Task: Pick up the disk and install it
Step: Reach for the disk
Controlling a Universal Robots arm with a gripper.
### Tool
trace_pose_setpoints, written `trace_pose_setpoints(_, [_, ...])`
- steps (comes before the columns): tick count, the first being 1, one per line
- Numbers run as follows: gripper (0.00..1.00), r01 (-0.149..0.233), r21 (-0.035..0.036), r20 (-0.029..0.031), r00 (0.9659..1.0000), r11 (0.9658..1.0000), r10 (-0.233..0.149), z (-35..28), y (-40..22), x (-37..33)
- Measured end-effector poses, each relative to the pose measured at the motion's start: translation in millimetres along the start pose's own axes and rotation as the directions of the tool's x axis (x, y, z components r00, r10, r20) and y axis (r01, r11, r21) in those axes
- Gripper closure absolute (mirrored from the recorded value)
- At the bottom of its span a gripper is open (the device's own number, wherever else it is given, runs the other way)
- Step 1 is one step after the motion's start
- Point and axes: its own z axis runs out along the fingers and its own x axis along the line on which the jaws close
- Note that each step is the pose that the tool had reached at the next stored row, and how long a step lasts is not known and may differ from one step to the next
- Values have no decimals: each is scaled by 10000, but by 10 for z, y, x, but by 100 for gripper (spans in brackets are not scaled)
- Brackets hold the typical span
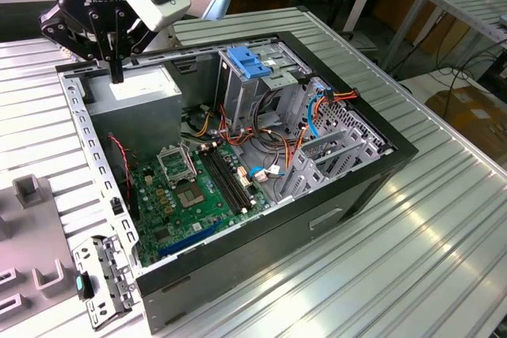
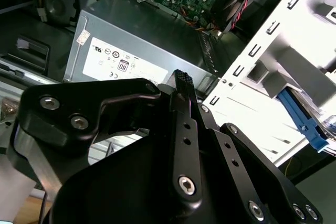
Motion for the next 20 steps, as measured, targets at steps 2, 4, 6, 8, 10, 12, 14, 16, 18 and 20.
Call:
trace_pose_setpoints(2, [89, 0, 0, -3, 10000, 10000, 0, 1, -1, 8])
trace_pose_setpoints(4, [89, 0, 1, -7, 10000, 10000, 0, 2, -1, 18])
trace_pose_setpoints(6, [89, 0, 1, -12, 10000, 10000, 0, 4, -3, 31])
trace_pose_setpoints(8, [89, -1, 2, -17, 10000, 10000, 1, 5, -3, 42])
trace_pose_setpoints(10, [89, 0, 2, -21, 10000, 10000, 0, 6, -4, 52])
trace_pose_setpoints(12, [89, 0, 2, -23, 10000, 10000, 0, 7, -5, 60])
trace_pose_setpoints(14, [89, -1, 2, -26, 10000, 10000, 1, 8, -6, 73])
trace_pose_setpoints(16, [89, -1, 3, -29, 10000, 10000, 1, 9, -7, 88])
trace_pose_setpoints(18, [89, -1, 2, -31, 10000, 10000, 1, 12, -10, 122])
trace_pose_setpoints(20, [89, -2, 3, -35, 10000, 10000, 2, 13, -11, 138])
